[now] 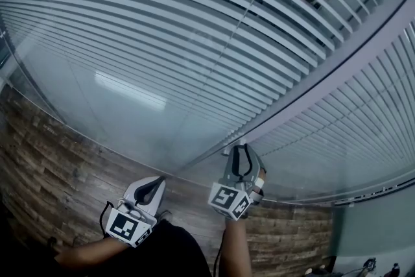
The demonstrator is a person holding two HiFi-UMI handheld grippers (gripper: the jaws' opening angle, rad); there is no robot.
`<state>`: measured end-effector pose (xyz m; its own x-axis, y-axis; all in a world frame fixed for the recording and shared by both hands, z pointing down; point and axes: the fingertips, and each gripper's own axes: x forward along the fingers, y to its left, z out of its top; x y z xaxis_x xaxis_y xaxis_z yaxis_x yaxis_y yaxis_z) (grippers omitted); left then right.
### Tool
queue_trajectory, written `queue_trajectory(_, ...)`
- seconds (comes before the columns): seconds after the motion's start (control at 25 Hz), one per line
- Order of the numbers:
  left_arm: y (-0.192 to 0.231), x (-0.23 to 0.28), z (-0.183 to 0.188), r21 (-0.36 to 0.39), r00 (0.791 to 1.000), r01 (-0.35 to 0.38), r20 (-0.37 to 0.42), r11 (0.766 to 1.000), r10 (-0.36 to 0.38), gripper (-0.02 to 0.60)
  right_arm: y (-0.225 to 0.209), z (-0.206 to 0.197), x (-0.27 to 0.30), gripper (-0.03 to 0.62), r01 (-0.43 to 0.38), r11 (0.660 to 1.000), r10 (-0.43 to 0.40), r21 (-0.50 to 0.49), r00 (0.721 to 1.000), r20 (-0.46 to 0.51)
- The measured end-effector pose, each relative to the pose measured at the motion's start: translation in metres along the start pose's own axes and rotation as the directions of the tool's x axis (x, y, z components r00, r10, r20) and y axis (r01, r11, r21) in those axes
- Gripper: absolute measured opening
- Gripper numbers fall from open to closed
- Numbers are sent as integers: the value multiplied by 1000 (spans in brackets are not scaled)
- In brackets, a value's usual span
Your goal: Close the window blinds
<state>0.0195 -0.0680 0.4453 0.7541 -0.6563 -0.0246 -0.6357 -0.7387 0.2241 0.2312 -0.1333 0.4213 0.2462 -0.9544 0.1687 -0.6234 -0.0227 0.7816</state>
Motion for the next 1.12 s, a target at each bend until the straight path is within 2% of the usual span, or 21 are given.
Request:
queue_trajectory(0.08,3,-4,-1,-2,1000,-11,8,1000,11,0,2,0,-3,127,0,1000,0,22,1000,7)
queue_trajectory(0.28,1,-1,0,-14,1000,-11,0,1000,11,0,-1,-1,-2,127,-2,1000,2,3,1000,-1)
queue_trajectory(0.52,2,-5,0,-19,1000,-17,4,1000,17,0,0,5,-6,127,14,993,-13,-114,1000,13)
queue_trajectory(0.56,1,-6,0,-21,1000,-15,2,1000,15,0,-2,6,-7,129,17,994,-16,-108,1000,15)
queue_trajectory(0.64,-1,-5,0,-26,1000,-11,-3,1000,11,0,-4,5,-8,132,4,1000,-4,-6,1000,28)
queue_trajectory(0.72,-1,-4,-1,-30,1000,-8,-7,1000,8,0,-6,3,-9,144,-41,981,31,191,998,54)
queue_trajectory(0.76,-1,-4,-2,-30,1000,-7,-8,1000,7,0,-5,1,-9,158,-68,953,51,294,996,68)
queue_trajectory(0.84,-2,-6,-5,-28,1000,-8,-10,1000,8,0,-4,-5,-10,167,-114,871,80,478,993,92)
queue_trajectory(0.92,-2,-6,-8,-27,1000,-12,-16,1000,12,0,-6,-11,-10,167,-150,750,91,644,988,124)
queue_trajectory(1.04,0,-4,-9,-38,999,-23,-26,999,22,0,-11,-14,-4,167,-193,541,85,819,981,175)
queue_trajectory(1.08,1,-3,-9,-42,999,-25,-28,999,24,0,-12,-14,-3,167,-198,492,79,848,980,183)
queue_trajectory(1.12,1,-3,-9,-45,999,-27,-30,999,26,0,-13,-13,-2,167,-196,462,68,865,980,185)
